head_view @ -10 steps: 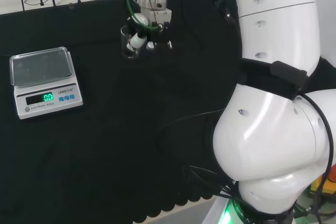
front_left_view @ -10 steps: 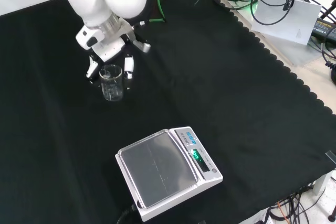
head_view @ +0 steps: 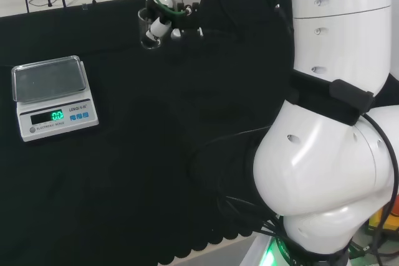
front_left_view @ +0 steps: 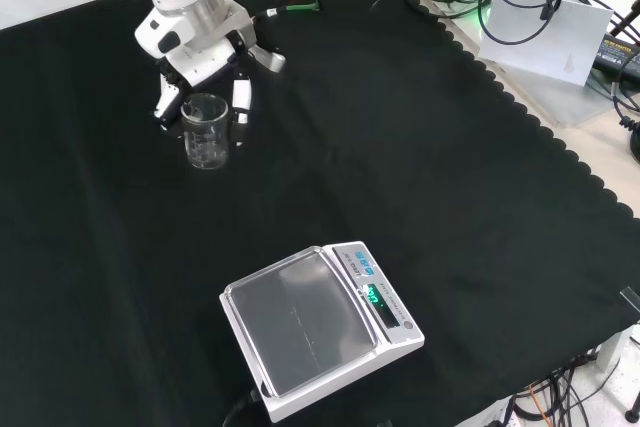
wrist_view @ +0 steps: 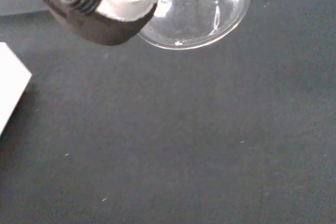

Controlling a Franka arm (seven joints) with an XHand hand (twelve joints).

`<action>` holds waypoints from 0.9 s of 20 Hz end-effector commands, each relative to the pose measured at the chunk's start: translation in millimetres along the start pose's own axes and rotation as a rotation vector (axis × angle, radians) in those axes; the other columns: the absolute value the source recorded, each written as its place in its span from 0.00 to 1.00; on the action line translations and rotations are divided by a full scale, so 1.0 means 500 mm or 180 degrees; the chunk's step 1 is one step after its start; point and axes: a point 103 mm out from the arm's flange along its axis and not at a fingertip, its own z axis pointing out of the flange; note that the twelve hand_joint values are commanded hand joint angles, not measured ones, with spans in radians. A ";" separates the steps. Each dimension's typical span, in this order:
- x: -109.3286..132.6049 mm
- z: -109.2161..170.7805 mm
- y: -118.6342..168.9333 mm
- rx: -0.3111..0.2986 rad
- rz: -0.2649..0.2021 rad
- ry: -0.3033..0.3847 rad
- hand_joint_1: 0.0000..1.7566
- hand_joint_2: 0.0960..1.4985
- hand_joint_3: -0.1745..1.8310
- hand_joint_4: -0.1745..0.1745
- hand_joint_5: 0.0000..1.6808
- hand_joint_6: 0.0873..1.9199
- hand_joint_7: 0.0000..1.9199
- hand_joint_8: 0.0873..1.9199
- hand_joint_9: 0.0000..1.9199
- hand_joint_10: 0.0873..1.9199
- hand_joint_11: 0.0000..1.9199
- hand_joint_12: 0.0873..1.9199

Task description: Put the beaker on the electronic balance.

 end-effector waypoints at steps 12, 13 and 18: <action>0.378 0.078 -0.003 0.0279 -0.0823 0.0064 0.68 0.78 0.13 0.00 0.44 0.70 0.41 0.70 0.56 0.59 0.55 0.55; 0.397 0.084 -0.002 0.0298 -0.0861 0.0054 0.68 0.78 0.13 0.00 0.44 0.70 0.41 0.70 0.56 0.59 0.55 0.55; 0.445 0.123 0.018 0.0371 -0.0950 -0.0037 0.69 0.78 0.13 0.00 0.44 0.69 0.41 0.70 0.56 0.59 0.55 0.55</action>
